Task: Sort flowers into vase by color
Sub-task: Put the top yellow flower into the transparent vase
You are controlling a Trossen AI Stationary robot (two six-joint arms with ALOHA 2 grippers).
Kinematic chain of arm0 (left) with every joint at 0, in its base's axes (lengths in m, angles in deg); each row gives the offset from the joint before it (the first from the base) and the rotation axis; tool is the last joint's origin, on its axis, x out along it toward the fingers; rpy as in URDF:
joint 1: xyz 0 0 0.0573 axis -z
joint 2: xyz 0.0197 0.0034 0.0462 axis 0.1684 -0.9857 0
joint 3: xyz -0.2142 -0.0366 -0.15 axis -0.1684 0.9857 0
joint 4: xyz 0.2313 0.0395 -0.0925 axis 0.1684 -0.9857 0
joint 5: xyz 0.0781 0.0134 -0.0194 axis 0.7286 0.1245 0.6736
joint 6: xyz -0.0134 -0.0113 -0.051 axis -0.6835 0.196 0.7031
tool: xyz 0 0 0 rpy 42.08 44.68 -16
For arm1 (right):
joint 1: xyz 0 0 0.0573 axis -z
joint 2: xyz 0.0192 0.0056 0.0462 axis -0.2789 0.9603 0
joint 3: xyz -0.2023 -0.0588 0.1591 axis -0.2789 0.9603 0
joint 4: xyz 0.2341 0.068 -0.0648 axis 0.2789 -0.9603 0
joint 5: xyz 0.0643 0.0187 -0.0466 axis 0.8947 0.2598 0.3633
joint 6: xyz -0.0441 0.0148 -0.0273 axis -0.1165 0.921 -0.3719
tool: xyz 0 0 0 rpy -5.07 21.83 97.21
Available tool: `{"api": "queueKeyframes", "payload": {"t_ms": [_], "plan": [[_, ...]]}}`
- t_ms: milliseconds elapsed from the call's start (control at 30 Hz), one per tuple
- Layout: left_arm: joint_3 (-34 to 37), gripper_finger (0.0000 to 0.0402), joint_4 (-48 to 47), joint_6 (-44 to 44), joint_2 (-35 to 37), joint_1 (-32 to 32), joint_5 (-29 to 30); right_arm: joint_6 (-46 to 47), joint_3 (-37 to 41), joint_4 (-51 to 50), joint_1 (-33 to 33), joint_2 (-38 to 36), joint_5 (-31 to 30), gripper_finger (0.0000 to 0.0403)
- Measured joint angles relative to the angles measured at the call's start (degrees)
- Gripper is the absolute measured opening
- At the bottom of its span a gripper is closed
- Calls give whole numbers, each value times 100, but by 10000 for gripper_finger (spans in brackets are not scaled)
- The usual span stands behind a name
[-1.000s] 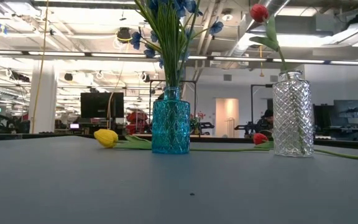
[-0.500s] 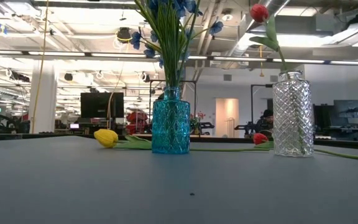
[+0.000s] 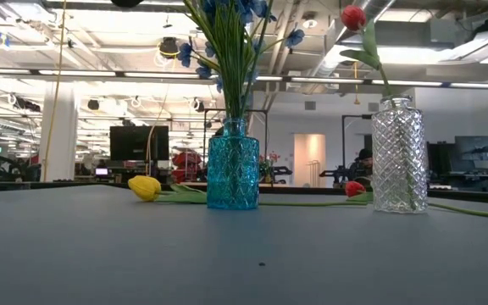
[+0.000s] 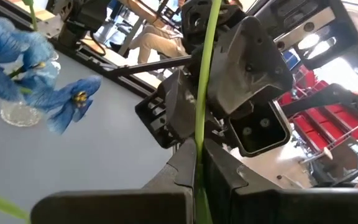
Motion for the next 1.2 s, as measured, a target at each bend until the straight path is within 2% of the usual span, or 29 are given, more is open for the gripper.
{"api": "queueKeyframes", "payload": {"t_ms": [367,633,700,833,967,1067,1200], "plan": [[0,0,-177,-33,-2,-2,17,30,0,-319,169,-2,-5,100],[0,0,-211,-285,-4,-1,115,450,0,-487,104,-2,-1,28],[0,5,-193,-391,-3,-4,103,613,0,-545,48,-4,36,27],[0,38,33,-695,0,-9,26,860,0,-574,-49,-7,244,27],[-3,88,451,-1000,15,-29,-116,1461,0,-883,-158,-41,554,27],[-9,124,505,-1251,127,-32,-324,2314,4,-1483,-239,-139,1041,27],[-9,155,430,-1882,445,6,-687,4024,4,-2415,-344,-548,1814,27]]}}
